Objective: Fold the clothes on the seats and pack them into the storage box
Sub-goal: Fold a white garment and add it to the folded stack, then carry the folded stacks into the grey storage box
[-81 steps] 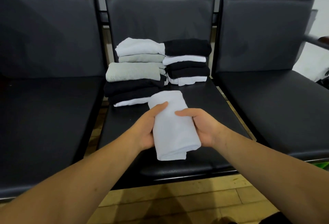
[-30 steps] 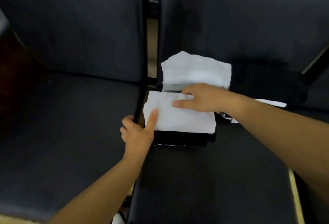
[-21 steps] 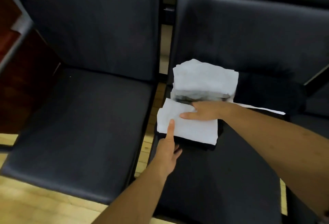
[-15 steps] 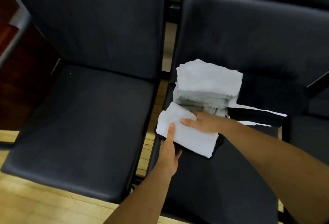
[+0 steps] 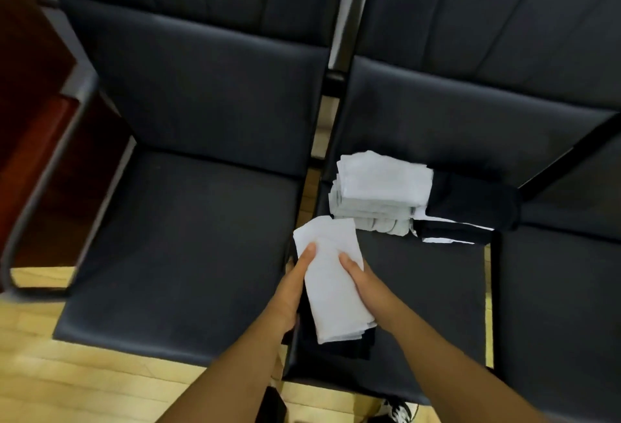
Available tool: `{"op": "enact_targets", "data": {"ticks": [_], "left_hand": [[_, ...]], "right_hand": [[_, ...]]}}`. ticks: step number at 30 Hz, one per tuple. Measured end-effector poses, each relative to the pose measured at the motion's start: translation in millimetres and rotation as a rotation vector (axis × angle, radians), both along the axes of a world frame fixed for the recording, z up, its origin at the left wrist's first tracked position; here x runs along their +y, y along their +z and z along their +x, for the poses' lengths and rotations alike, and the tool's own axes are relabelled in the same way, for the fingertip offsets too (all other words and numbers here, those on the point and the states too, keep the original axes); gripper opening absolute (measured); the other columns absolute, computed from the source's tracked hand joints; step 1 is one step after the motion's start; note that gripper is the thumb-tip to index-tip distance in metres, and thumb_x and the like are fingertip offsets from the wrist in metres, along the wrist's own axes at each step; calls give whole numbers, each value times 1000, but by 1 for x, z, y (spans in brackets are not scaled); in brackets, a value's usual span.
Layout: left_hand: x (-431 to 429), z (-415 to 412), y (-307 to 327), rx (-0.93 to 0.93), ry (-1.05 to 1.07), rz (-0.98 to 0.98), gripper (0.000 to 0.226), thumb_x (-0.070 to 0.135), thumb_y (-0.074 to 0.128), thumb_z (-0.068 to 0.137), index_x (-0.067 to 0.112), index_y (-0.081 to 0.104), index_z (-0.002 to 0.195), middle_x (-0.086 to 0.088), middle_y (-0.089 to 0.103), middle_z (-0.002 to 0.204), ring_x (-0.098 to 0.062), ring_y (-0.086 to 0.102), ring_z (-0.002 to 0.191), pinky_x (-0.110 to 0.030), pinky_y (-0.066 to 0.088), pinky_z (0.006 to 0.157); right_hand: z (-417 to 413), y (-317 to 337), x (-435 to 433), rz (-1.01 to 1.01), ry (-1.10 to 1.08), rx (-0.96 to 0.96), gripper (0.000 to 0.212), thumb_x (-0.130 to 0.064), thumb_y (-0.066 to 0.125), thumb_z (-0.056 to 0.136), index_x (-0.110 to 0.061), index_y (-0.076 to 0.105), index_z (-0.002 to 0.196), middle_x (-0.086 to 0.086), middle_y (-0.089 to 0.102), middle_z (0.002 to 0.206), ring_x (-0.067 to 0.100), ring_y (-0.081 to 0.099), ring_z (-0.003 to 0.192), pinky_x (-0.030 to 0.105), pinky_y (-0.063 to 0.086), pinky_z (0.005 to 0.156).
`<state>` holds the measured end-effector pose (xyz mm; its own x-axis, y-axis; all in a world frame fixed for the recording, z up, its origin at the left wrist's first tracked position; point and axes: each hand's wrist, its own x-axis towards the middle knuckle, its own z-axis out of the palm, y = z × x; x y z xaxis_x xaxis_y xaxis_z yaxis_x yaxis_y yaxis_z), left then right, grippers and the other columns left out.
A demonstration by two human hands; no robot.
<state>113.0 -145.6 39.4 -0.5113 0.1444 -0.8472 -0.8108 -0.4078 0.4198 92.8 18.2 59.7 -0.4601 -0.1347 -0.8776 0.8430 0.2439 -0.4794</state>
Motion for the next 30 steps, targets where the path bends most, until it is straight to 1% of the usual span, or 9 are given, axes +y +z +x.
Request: {"op": "enact_targets", "data": {"ticks": [3,7,13,15,18,21,23,26,30], "left_hand": [[-27,-6,65,25,-41,20,81,73,76,66,34,55,133,-3,71,120,-27,68,110,-51,53,98],[-57,-18,157,144,-81,27,84,75,74,68,33,51,137,-5,69,125,-28,67,113,-52,52,99],[-110,-14,284,222,-3,-25,91,79,74,63,37,47,139,-4,68,127,-30,66,115,-53,50,100],[-123,-10,315,240,57,-45,90,80,74,61,37,49,136,-5,69,125,-30,67,114,-53,50,100],[-140,2,345,280,140,-89,89,79,74,62,37,48,137,-5,68,126,-30,67,114,-54,50,99],[-154,15,366,310,240,-105,92,79,75,62,39,46,139,-6,67,128,-32,65,116,-55,49,100],[-164,26,387,352,344,-133,90,76,76,62,38,47,138,-5,67,128,-32,65,116,-56,48,101],[-183,37,426,444,455,-217,75,69,73,66,36,51,130,-4,71,120,-31,67,111,-55,49,101],[-223,43,472,500,552,-279,105,79,80,44,36,50,135,-4,71,120,-30,68,110,-55,51,99]], "right_hand": [[0,75,-23,28,-6,62,101,-96,57,59,-43,39,143,-9,66,126,16,67,112,45,52,102],[-6,179,-55,29,-34,170,109,-98,55,50,-42,39,142,-8,64,126,17,65,112,44,52,100],[-8,316,-110,-46,-31,291,91,-84,50,72,-36,36,147,-5,61,131,18,62,115,45,47,107],[-8,342,-124,-62,-20,281,77,-79,49,84,-33,38,145,-3,60,131,20,61,115,47,45,108],[-8,369,-141,-80,34,317,73,-79,47,85,-31,44,140,-3,63,126,19,63,111,44,48,104],[-9,392,-156,-130,99,339,58,-69,43,94,-29,46,135,-2,63,122,16,62,106,31,49,83],[-11,412,-171,-170,183,383,50,-65,41,97,-30,46,131,-4,62,119,14,61,104,27,46,75],[-15,439,-199,-243,237,415,50,-65,43,96,-28,52,128,-4,67,115,16,65,104,31,50,81],[-19,478,-248,-310,290,466,49,-67,46,94,-30,58,124,-3,71,112,17,69,101,33,52,81]]}}
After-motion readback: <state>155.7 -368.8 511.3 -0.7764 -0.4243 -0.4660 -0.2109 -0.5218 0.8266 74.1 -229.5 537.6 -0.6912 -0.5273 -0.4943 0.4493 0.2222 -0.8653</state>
